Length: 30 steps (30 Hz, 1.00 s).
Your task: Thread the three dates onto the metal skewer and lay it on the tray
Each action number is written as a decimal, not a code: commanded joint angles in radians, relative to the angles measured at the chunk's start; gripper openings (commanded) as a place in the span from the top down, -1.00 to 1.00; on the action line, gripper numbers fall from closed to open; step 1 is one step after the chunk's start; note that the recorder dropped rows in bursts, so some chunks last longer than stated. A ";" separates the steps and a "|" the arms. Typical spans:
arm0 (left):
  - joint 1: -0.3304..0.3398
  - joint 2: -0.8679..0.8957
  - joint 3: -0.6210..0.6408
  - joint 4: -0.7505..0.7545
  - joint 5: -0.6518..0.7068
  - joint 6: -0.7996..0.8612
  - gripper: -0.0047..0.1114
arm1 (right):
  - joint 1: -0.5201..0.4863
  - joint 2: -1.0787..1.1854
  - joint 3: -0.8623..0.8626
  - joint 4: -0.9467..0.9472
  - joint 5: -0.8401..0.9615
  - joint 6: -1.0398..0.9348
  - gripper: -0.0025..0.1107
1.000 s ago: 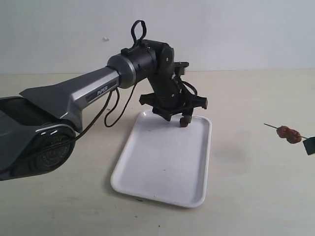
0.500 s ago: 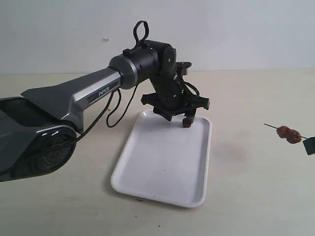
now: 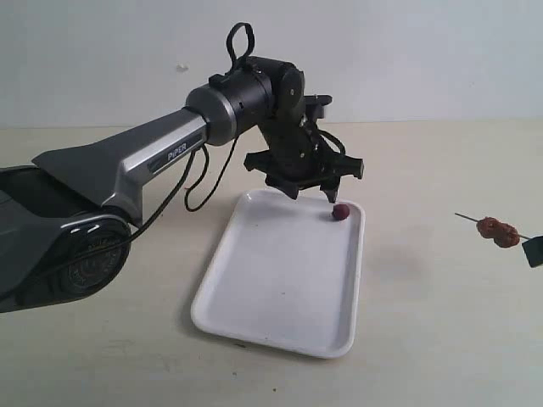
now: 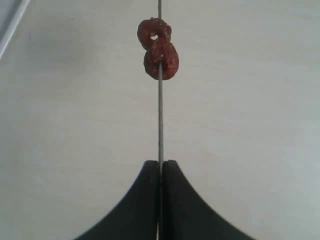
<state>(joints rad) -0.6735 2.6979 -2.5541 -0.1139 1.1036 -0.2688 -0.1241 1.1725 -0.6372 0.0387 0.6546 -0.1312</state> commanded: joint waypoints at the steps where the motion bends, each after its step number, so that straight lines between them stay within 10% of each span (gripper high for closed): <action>1: -0.002 -0.007 -0.007 0.007 0.013 0.000 -0.13 | -0.004 -0.010 0.002 0.005 -0.007 0.002 0.96; 30: -0.091 -0.027 -0.007 0.018 0.118 0.081 -0.13 | -0.004 -0.010 0.002 0.005 -0.018 0.002 0.96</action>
<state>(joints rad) -0.7484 2.6689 -2.5541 -0.1022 1.2195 -0.1572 -0.1241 1.1725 -0.6372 0.0387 0.6525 -0.1312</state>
